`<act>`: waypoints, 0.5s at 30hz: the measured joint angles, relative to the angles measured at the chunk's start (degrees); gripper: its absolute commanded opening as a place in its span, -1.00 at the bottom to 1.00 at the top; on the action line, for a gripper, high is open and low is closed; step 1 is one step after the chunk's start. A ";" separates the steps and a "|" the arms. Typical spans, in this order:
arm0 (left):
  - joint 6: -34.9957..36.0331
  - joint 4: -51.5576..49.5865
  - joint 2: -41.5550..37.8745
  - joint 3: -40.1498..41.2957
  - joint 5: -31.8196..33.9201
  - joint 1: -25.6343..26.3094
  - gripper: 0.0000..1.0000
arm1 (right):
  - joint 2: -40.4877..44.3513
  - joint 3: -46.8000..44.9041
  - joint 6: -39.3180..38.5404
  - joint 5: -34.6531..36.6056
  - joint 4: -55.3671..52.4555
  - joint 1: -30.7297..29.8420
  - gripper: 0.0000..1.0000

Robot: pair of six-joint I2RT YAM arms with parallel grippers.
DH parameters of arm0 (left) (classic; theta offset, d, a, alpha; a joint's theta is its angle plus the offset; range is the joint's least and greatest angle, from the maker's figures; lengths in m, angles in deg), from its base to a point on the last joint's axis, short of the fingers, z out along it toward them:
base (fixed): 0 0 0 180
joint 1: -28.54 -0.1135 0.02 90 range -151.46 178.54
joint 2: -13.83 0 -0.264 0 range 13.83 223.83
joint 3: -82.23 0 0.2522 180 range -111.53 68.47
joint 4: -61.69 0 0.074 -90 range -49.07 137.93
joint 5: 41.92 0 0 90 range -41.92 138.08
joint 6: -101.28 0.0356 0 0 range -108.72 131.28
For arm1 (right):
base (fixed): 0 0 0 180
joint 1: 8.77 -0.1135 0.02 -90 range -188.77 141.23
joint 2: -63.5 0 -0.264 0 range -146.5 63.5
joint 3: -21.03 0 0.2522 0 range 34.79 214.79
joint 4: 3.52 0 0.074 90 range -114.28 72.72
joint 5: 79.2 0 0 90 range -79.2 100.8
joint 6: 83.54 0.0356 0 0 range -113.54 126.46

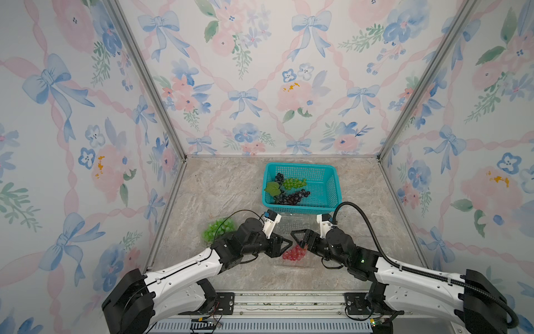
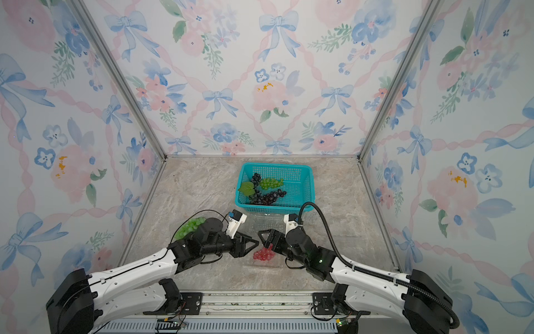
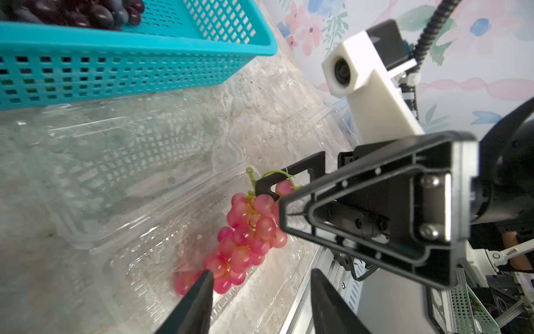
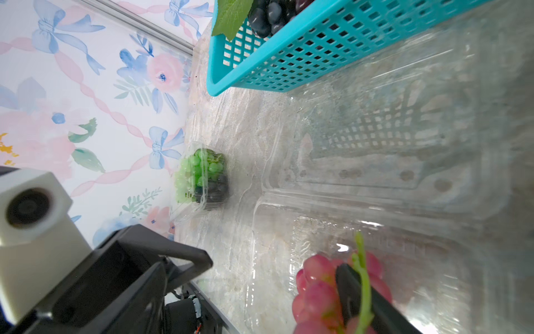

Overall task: Pack grapes into containers
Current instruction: Place the grape into the packing box.

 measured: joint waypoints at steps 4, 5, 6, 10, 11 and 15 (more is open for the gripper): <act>0.46 -0.02 2.40 -0.68 1.60 2.14 0.17 | 0.02 -0.04 2.60 -0.20 2.45 0.09 0.88; 0.59 0.00 2.89 -0.74 2.01 2.47 0.17 | 0.02 -0.15 3.39 -0.20 3.32 0.26 0.90; 0.61 0.00 3.39 -0.79 2.40 2.71 0.18 | 0.09 -0.33 4.11 -0.17 4.24 0.37 0.90; 0.66 0.11 4.96 -1.18 4.09 3.48 0.20 | 0.37 -1.03 6.08 -0.20 6.05 0.66 0.92; 0.63 0.31 5.27 -1.36 4.52 3.65 0.21 | 0.37 -1.20 6.60 -0.20 6.67 0.66 0.92; 0.59 2.82 6.64 -1.68 5.62 4.04 0.22 | 0.35 -2.38 8.39 -0.22 9.42 0.66 0.93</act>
